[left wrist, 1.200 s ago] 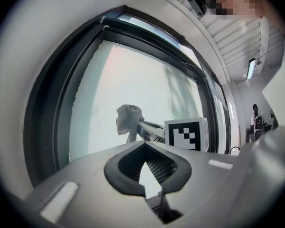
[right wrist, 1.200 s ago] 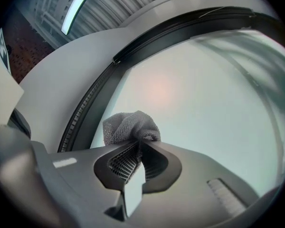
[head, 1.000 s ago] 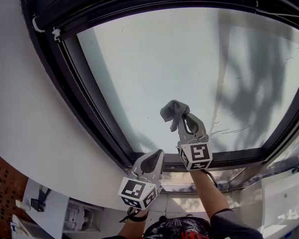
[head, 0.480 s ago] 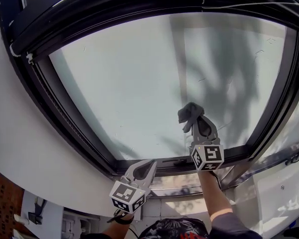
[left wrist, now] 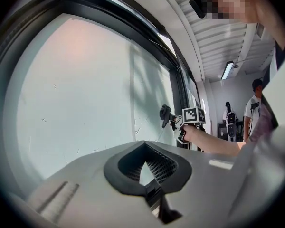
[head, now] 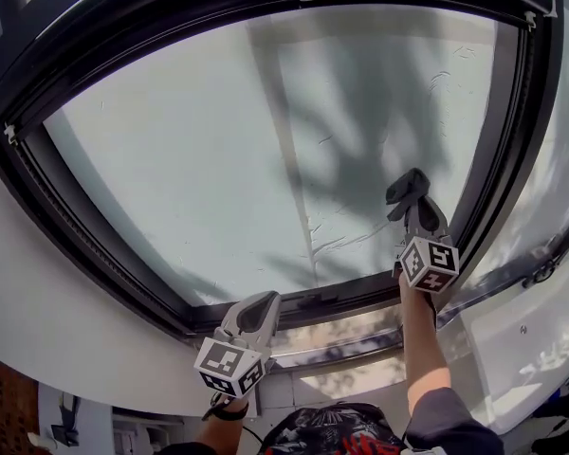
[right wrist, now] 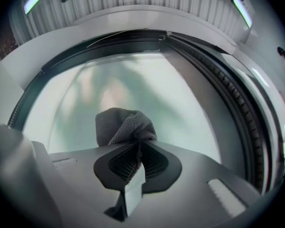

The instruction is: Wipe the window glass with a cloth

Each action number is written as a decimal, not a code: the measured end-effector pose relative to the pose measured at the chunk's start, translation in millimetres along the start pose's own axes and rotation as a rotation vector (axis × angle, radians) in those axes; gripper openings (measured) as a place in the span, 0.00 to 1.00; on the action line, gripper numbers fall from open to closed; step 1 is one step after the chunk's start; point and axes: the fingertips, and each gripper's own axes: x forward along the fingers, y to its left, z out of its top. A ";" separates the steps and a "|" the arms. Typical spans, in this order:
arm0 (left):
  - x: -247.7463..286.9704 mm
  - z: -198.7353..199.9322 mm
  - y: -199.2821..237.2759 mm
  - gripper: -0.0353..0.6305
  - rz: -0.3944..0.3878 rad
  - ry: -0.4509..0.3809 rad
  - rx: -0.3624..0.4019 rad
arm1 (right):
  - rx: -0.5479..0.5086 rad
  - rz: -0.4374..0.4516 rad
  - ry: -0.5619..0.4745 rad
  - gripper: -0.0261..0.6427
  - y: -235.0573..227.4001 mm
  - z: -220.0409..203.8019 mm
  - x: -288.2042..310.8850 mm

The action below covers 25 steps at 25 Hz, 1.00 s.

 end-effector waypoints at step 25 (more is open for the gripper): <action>-151.5 -16.1 107.8 0.06 0.473 -0.045 -0.026 | -0.044 0.816 0.048 0.06 437.4 -82.6 -54.8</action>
